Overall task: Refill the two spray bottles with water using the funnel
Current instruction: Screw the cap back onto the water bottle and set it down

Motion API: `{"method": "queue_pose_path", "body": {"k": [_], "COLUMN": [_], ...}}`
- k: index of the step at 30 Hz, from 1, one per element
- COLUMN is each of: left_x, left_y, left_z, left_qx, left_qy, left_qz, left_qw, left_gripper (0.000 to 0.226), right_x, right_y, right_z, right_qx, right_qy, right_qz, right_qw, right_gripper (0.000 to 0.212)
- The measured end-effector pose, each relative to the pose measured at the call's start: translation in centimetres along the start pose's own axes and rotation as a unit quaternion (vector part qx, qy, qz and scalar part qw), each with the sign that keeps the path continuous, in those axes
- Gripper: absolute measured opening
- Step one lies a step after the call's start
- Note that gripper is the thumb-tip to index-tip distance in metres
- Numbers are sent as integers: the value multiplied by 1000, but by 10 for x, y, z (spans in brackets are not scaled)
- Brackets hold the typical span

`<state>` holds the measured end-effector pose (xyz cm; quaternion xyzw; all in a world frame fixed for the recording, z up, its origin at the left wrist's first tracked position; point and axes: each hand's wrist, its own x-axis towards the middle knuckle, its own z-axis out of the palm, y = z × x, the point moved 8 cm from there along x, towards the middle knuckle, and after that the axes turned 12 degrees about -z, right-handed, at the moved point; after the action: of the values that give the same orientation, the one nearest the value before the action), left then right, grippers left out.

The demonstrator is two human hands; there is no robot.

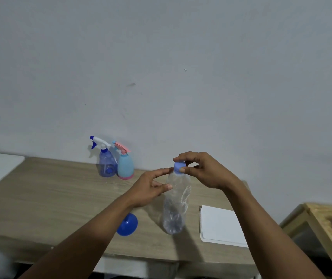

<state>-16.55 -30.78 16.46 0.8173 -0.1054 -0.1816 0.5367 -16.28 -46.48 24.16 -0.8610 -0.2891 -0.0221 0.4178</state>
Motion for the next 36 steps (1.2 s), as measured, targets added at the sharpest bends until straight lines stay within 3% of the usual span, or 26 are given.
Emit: {"method": "queue_pose_path", "body": {"k": [7, 15, 23, 29, 32, 34, 36], "left_x": [3, 5, 0, -3, -3, -3, -3], "left_y": [4, 3, 4, 11, 8, 7, 7], "left_z": [2, 5, 5, 11, 10, 10, 11], "left_qx": [-3, 2, 1, 8, 7, 9, 8], "left_qy": [-4, -3, 11, 2, 8, 12, 11], "left_qz": [-2, -4, 0, 14, 7, 5, 5], "left_qw": [1000, 1000, 1000, 1000, 1000, 1000, 1000], "left_gripper": [54, 57, 56, 52, 54, 55, 55], "right_x": [-2, -4, -9, -18, -19, -19, -19], "right_y": [14, 14, 15, 20, 20, 18, 17], "right_z": [2, 0, 3, 0, 5, 6, 5], "right_qx": [38, 9, 35, 38, 52, 46, 41], "right_qy": [79, -6, 70, 154, 96, 65, 90], "right_qz": [27, 8, 10, 39, 17, 8, 5], "right_qw": [996, 1000, 997, 987, 994, 997, 995], "right_gripper": [26, 30, 22, 36, 40, 32, 24]}}
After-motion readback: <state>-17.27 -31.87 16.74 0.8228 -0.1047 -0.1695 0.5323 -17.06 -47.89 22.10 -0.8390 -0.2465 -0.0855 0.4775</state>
